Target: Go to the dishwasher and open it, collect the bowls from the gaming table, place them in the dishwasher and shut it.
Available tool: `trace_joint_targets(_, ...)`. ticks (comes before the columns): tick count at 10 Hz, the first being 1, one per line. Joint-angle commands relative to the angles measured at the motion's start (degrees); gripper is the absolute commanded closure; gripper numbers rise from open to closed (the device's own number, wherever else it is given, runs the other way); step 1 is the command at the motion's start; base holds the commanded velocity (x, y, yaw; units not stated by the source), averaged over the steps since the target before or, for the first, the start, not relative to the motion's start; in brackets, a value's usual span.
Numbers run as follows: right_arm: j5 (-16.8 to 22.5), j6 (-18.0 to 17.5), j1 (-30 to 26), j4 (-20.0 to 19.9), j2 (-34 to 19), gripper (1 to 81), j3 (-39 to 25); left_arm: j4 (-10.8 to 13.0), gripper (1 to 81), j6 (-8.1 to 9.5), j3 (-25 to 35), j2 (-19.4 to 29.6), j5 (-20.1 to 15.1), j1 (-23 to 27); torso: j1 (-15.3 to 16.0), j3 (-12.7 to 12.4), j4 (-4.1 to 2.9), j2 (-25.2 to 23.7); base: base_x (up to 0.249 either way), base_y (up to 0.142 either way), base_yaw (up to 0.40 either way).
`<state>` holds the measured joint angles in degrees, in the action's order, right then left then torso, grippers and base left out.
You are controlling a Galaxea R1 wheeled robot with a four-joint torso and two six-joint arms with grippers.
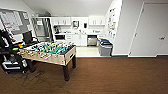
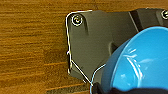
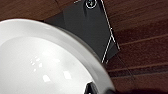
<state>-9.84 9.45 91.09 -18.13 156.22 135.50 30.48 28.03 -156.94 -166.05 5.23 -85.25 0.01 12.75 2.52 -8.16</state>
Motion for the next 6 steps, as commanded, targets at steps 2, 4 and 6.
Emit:
trace_joint_targets(2,3.33,0.31,-2.09,0.73,-1.33,81.1,-0.42,0.64,81.1,-0.34,-0.38,0.80,-2.51,2.67,0.00,0.00,0.00,0.00,0.210,0.000,0.000)
trace_joint_targets(4,3.33,0.31,-2.09,0.73,-1.33,81.1,-0.42,0.64,81.1,-0.34,-0.38,0.71,-2.51,2.67,0.00,0.00,0.00,0.00,0.210,0.000,0.000)
trace_joint_targets(6,3.33,0.31,-2.00,0.73,-1.33,81.1,-0.34,0.64,81.1,-0.34,-0.38,0.63,-2.51,2.67,0.05,0.02,0.00,0.02,0.210,0.000,0.000)
